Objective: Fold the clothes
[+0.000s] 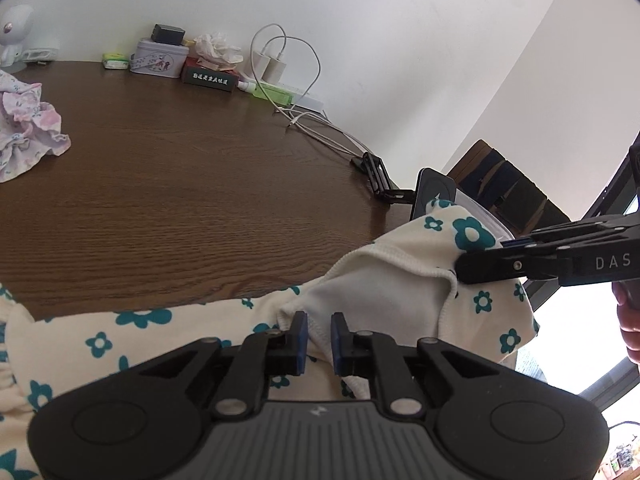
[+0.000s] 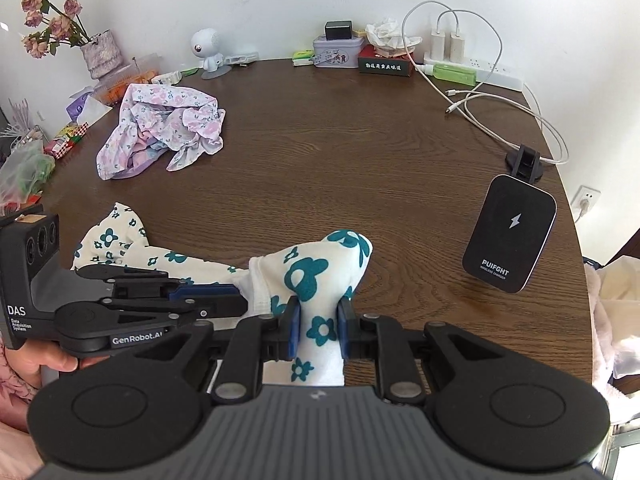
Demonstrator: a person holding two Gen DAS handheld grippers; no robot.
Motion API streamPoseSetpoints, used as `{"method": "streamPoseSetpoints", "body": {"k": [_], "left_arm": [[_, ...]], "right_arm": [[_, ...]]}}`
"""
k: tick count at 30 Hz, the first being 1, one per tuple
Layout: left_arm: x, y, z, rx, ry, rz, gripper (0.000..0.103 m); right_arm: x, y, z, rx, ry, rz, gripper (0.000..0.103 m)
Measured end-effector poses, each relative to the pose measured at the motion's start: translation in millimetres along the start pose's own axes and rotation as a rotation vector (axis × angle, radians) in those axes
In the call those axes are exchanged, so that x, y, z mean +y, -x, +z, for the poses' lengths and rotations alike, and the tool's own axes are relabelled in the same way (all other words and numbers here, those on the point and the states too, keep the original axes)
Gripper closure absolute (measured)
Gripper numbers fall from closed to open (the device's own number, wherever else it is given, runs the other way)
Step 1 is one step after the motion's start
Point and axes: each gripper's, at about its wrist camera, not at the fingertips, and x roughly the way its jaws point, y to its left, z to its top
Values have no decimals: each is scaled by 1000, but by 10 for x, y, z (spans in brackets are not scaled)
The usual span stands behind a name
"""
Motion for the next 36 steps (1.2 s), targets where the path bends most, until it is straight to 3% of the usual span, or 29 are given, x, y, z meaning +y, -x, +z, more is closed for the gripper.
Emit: {"method": "streamPoseSetpoints", "body": {"k": [6,8,13,16,22,24,26,29,32,36], "left_arm": [[49,-2,3,9,14,-5,93],[58,140,-12,-15,10,-6,88],[31,140,-62,20,-19,-75,86],[102,-2,-83,42,23,-94,88],[254,111,-87,43,120,-122,86],[337,303,-52,17,153,-144,81],[448,533,62,-19,206,-190,55],[553,716,375,-13,279,-309,36],[430,689,657,56,275,-315,28],[200,524,846,150,255,-222,27]], "right_arm": [[190,-21,106,29,42,-42,86],[238,-28,122,39,50,-56,86],[357,-36,176,49,66,-71,86],[497,-39,205,51,91,-67,86],[815,-88,255,63,180,-115,86],[894,-97,241,62,215,-139,86],[938,-107,215,58,243,-164,86],[1005,-126,171,46,278,-185,86],[1075,-149,126,32,311,-198,86],[1151,-164,73,12,347,-208,86]]}}
